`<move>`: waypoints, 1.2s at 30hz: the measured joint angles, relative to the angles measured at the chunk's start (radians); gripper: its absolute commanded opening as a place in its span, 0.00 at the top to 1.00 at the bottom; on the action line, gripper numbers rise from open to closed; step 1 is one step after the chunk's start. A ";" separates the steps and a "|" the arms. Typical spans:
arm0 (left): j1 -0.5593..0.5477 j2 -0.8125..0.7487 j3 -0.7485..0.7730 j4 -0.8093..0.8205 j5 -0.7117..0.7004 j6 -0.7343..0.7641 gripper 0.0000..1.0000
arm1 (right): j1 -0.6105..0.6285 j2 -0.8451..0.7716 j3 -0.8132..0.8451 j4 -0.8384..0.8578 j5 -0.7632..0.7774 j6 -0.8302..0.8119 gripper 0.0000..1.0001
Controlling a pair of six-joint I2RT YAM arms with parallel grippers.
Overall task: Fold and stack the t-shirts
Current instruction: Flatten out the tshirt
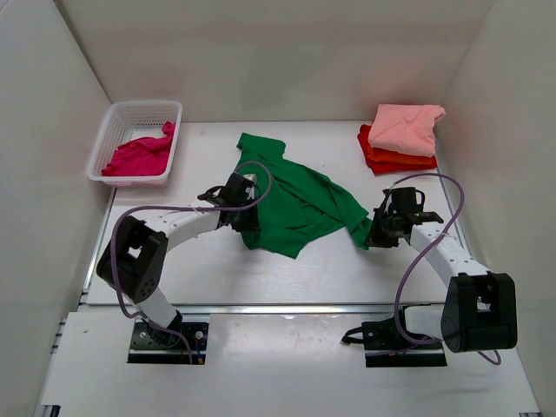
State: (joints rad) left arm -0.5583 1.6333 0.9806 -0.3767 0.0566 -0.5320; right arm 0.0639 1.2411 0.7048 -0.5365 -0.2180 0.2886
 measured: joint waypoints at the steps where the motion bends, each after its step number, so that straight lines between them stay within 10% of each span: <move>1: -0.002 0.001 0.014 -0.016 0.003 0.004 0.69 | 0.000 0.000 0.000 0.000 -0.001 0.000 1.00; 4: -0.005 0.008 0.033 -0.047 0.005 0.013 0.77 | 0.000 0.000 0.000 0.000 -0.001 0.000 1.00; 12: 0.003 0.012 0.020 -0.071 -0.004 0.029 0.57 | -0.002 0.000 0.000 0.003 -0.005 0.000 1.00; 26: 0.013 0.027 -0.011 -0.080 -0.059 0.039 0.50 | -0.006 0.000 -0.010 0.008 -0.011 0.000 1.00; 36: 0.005 0.061 -0.011 -0.083 -0.061 0.038 0.81 | -0.007 0.000 -0.014 0.014 -0.012 0.000 0.99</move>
State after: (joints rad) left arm -0.5537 1.6939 0.9699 -0.4599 -0.0044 -0.4938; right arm 0.0566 1.2407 0.6907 -0.5228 -0.2302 0.2886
